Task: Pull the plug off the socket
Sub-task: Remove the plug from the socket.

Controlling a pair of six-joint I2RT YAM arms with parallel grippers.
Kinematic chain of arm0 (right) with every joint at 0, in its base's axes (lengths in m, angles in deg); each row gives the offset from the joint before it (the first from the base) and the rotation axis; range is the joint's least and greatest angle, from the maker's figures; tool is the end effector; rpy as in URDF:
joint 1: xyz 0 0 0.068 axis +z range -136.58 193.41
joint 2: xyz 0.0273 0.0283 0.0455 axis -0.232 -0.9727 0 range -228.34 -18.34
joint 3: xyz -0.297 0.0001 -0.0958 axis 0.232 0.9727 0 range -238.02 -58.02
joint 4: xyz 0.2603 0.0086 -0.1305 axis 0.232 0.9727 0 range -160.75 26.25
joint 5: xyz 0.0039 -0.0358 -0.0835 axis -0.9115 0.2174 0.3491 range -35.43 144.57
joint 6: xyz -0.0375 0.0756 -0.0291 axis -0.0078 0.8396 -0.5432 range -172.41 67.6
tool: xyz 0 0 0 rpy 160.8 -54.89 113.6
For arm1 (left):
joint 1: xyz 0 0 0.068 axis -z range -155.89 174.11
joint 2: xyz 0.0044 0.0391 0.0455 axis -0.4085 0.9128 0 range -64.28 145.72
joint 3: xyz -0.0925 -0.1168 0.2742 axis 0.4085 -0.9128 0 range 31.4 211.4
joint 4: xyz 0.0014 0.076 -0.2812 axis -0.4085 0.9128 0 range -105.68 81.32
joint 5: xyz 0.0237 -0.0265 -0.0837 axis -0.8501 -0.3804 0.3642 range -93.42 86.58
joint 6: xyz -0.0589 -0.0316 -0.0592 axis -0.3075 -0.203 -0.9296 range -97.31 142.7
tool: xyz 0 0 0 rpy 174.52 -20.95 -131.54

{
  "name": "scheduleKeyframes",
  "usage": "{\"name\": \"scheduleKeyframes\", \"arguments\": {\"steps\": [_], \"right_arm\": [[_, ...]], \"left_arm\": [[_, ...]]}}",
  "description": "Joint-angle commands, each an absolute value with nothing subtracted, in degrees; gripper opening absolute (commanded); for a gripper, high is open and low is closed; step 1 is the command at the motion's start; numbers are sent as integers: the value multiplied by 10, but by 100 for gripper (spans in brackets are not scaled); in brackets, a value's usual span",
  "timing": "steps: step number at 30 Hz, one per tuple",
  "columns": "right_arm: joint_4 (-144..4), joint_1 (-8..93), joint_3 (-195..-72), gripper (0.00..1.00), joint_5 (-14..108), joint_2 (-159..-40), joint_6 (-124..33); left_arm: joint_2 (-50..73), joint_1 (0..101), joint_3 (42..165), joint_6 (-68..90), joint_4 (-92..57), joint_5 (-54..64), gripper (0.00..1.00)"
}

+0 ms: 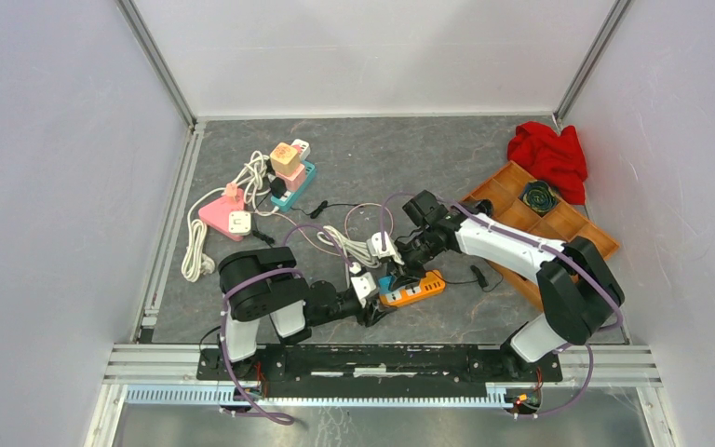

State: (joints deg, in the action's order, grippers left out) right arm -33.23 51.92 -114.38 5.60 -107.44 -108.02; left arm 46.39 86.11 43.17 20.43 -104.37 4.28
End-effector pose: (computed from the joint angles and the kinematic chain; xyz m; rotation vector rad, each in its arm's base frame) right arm 0.2154 0.2480 0.1998 -1.9543 1.5496 1.0553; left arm 0.1287 -0.2649 0.0887 1.0061 1.5437 -0.9228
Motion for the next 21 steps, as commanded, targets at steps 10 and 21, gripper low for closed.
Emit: {"name": "scheduleKeyframes", "arguments": {"steps": [10,21], "right_arm": [[-261,538,-1179,0,-46,-1026,-1180],[-320,547,-1169,0,-37,-1011,-1109]], "left_arm": [[505,850,401,182,-1152,38,2],[516,843,403,179,-1152,63,2]]}}
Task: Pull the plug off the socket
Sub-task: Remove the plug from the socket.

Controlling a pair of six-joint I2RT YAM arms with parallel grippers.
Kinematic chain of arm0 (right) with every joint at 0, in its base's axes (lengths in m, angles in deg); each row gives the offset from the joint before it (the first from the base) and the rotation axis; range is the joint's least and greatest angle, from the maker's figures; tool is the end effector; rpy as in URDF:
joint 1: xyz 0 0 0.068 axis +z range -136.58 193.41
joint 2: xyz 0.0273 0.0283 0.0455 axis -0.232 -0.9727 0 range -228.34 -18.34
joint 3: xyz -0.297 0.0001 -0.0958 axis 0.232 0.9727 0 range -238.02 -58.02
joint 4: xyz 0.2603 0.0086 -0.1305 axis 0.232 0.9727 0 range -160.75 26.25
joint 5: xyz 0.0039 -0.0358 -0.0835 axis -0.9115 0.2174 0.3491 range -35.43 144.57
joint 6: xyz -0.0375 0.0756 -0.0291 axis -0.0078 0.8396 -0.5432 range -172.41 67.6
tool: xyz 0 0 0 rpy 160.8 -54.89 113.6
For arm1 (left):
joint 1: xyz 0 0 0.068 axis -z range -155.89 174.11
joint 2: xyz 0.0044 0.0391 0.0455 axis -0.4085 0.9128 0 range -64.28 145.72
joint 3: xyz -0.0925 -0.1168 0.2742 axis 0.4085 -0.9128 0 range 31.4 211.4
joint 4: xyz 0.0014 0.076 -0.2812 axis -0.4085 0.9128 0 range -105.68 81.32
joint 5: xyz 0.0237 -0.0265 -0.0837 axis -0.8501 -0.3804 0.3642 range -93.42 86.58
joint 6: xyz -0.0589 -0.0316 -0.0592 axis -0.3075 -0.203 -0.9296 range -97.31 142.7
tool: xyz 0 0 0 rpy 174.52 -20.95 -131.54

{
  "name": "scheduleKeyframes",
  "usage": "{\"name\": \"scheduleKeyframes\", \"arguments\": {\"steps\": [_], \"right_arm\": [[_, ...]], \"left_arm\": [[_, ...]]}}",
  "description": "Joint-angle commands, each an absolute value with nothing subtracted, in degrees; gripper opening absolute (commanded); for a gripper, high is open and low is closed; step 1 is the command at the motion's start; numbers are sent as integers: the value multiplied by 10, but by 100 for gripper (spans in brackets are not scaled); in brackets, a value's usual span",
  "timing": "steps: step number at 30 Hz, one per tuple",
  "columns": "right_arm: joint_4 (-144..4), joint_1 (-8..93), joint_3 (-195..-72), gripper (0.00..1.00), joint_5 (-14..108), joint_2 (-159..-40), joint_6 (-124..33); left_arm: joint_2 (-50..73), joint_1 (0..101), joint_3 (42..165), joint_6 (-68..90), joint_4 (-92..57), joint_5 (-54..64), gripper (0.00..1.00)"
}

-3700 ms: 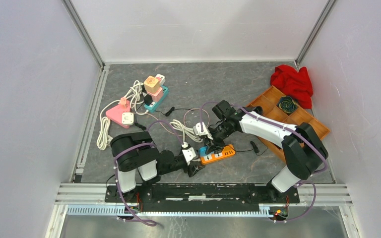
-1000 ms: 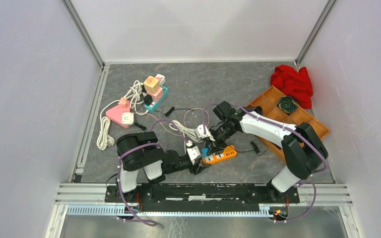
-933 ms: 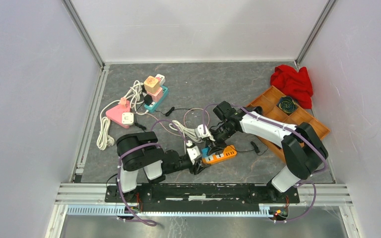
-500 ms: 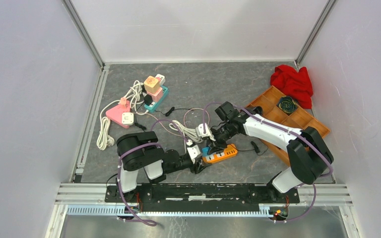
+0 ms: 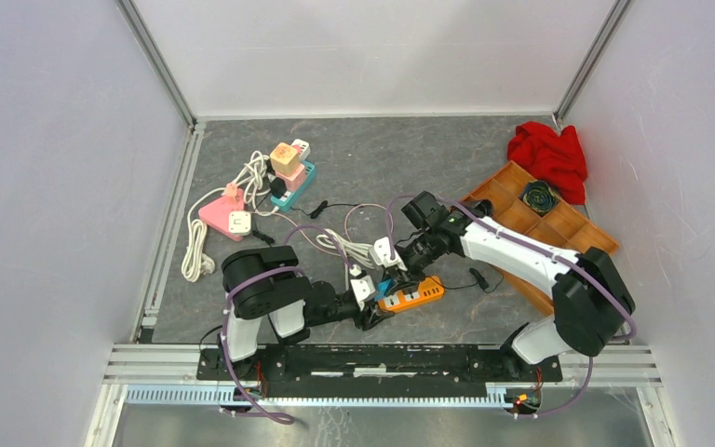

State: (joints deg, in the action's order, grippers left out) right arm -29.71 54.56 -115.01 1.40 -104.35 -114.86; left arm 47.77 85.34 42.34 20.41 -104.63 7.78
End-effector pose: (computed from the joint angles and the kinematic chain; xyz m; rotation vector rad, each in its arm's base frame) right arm 0.1926 0.2527 0.2210 -2.0321 1.3285 1.1108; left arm 0.1252 -0.2603 0.0806 1.0544 1.5630 -0.9554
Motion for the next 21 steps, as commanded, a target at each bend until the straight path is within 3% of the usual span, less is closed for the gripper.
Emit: {"name": "scheduleKeyframes", "arguments": {"steps": [1,17,21], "right_arm": [[-325,547,-1167,0,-35,-1011,-1104],[-327,501,-1173,0,-27,-990,-1092],[-326,481,-1175,0,-32,-985,-1089]], "left_arm": [[517,843,404,179,-1152,63,2],[499,843,397,177,-1151,59,2],[497,843,397,172,-1152,52,12]]}}
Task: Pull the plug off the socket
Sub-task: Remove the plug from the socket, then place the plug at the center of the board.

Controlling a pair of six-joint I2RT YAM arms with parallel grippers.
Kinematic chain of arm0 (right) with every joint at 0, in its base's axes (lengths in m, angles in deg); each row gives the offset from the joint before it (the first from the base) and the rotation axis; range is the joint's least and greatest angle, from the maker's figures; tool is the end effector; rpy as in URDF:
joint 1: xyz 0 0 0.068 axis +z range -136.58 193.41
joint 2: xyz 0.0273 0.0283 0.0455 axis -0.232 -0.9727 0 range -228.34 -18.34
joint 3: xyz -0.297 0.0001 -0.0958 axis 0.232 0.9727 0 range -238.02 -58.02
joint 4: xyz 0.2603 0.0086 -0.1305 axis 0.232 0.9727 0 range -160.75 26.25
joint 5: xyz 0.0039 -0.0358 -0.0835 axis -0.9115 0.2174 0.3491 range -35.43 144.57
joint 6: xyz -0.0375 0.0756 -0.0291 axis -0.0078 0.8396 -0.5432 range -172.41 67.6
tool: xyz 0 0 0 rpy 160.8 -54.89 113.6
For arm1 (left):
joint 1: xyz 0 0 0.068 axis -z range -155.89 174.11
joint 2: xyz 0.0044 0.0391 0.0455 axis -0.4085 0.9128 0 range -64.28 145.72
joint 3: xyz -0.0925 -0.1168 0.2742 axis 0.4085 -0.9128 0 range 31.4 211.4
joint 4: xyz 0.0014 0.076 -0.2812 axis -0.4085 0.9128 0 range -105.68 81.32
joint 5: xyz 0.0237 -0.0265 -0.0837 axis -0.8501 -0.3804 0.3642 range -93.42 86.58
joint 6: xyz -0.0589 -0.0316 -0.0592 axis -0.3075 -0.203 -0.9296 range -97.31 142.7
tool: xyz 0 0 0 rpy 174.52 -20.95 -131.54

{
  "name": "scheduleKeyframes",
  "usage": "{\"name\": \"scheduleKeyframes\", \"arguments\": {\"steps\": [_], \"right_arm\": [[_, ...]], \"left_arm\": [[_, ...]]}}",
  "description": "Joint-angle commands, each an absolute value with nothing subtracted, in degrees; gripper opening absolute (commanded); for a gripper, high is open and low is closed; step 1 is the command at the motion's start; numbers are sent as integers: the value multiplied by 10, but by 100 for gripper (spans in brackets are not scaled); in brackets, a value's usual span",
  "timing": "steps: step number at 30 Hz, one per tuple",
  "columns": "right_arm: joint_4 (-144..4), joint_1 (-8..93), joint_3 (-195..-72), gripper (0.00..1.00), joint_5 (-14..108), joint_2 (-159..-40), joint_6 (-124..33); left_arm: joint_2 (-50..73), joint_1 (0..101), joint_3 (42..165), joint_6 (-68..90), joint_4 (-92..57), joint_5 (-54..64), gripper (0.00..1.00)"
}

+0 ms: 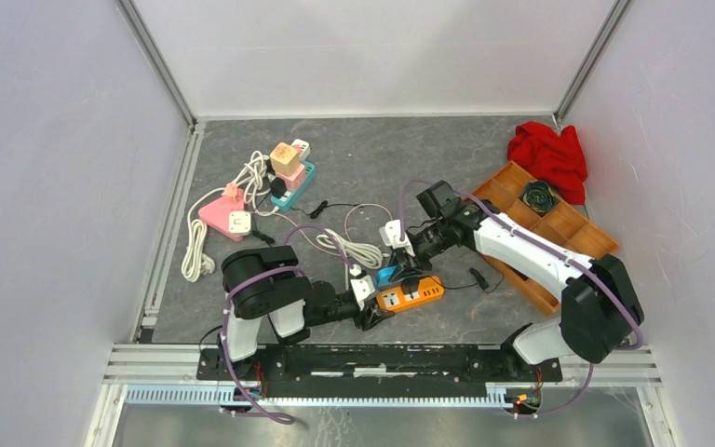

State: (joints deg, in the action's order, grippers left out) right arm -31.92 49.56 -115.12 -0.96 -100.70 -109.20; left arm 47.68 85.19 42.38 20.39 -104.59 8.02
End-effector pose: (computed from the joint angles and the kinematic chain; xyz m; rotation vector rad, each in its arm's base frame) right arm 0.2095 0.2342 0.2443 -1.8724 1.3920 1.1041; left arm 0.1257 -0.2603 0.0811 1.0542 1.5615 -0.9579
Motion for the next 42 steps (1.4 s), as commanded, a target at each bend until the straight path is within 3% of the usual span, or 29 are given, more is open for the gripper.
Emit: {"name": "scheduleKeyframes", "arguments": {"steps": [1,11,13,25,27,31,33,42], "right_arm": [[-325,477,-1175,0,-33,-982,-1087],[-332,419,-1173,0,-56,-955,-1075],[-332,412,-1173,0,-59,-952,-1074],[-406,327,-1148,0,-79,-938,-986],[-433,313,-1139,0,-83,-938,-957],[-487,290,-1118,0,-83,-937,-904],[-512,279,-1108,0,-80,-938,-880],[-630,244,-1069,0,-31,-938,-762]], "left_arm": [[495,843,396,171,-1152,51,18],[466,842,377,161,-1151,16,81],[457,842,371,158,-1151,8,98],[342,843,341,117,-1125,14,100],[266,843,353,98,-1038,9,100],[115,843,484,103,-598,-1,100],[65,843,520,117,-487,-6,100],[-75,842,654,161,-217,-32,100]]}}
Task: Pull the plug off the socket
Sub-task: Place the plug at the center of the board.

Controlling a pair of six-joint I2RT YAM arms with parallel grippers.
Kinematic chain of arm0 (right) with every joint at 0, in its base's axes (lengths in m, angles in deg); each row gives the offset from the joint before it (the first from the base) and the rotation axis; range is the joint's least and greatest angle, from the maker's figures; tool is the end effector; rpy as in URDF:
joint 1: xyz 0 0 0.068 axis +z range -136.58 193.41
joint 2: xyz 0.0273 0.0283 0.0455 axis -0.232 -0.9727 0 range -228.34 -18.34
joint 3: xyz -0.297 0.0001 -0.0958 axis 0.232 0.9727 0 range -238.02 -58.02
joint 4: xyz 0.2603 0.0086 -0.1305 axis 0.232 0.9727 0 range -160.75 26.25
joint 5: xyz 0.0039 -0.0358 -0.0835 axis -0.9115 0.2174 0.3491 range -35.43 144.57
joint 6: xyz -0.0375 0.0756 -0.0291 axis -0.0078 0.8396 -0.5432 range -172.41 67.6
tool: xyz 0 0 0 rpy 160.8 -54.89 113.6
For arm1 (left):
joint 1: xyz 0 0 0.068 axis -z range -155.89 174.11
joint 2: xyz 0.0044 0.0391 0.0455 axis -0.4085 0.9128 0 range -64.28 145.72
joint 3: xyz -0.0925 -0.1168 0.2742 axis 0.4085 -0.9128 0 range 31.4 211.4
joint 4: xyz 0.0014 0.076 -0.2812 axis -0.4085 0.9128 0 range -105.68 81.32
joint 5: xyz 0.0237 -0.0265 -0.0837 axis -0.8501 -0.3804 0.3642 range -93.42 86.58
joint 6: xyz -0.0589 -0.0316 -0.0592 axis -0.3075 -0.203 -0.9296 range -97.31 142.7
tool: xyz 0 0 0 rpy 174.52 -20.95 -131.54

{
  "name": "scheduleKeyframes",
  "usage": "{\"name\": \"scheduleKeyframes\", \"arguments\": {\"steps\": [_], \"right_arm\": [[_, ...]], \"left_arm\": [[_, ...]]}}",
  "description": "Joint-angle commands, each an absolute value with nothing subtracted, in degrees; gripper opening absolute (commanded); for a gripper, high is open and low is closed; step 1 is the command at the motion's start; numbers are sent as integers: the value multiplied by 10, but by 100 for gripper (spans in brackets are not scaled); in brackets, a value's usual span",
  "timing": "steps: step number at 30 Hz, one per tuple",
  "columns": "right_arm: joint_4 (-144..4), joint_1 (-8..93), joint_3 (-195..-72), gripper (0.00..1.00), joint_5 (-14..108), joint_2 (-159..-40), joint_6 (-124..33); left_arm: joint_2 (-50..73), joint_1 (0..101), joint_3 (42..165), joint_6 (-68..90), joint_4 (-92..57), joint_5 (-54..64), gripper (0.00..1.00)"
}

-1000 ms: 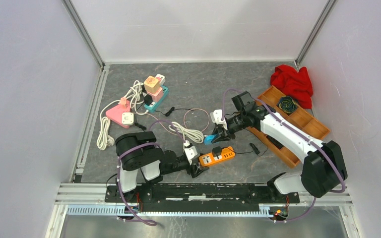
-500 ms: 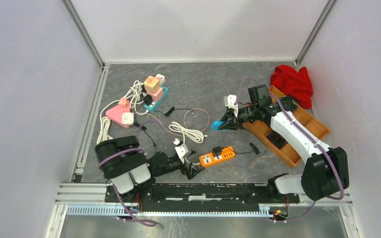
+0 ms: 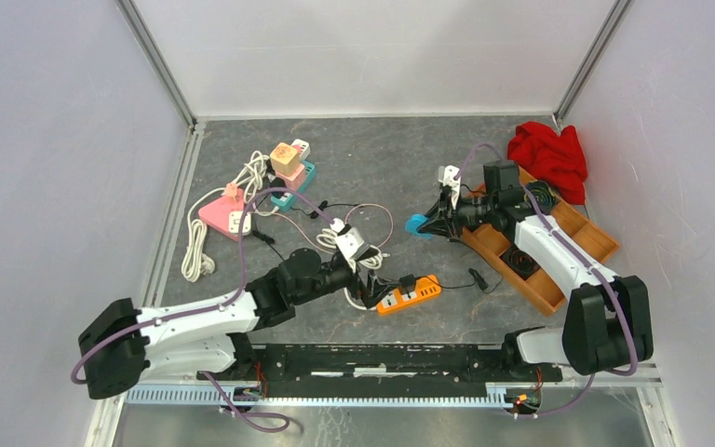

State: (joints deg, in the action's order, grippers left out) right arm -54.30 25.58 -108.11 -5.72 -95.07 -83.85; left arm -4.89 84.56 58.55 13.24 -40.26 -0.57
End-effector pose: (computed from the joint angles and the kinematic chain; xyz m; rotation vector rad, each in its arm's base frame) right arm 0.2857 0.1322 0.2618 -1.2057 1.6628 0.9955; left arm 0.1361 -0.2482 0.2582 0.8092 1.6056 -0.9372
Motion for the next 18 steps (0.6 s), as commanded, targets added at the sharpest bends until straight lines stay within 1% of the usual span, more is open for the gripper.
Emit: {"name": "scheduleKeyframes", "arguments": {"steps": [1,3,5,9,12,15,18], "right_arm": [[-641,243,-1067,0,-13,-938,-750],[-666,243,-1061,0,37,-938,-725],[-681,243,-1063,0,79,-943,-714],[-674,242,-1102,0,161,-983,-722],[-656,242,-1151,0,226,-1026,-736],[-646,241,-1209,0,273,-1073,-739],[-645,241,-1262,1,317,-1121,-740]], "left_arm": [[-78,842,676,167,-186,-44,100],[-76,842,724,188,-103,-69,100],[-69,842,772,209,-51,-95,100],[-44,842,838,261,65,-120,100],[-39,842,825,273,87,-138,100],[-50,841,775,270,54,-145,100],[-42,841,773,273,83,-171,100]]}}
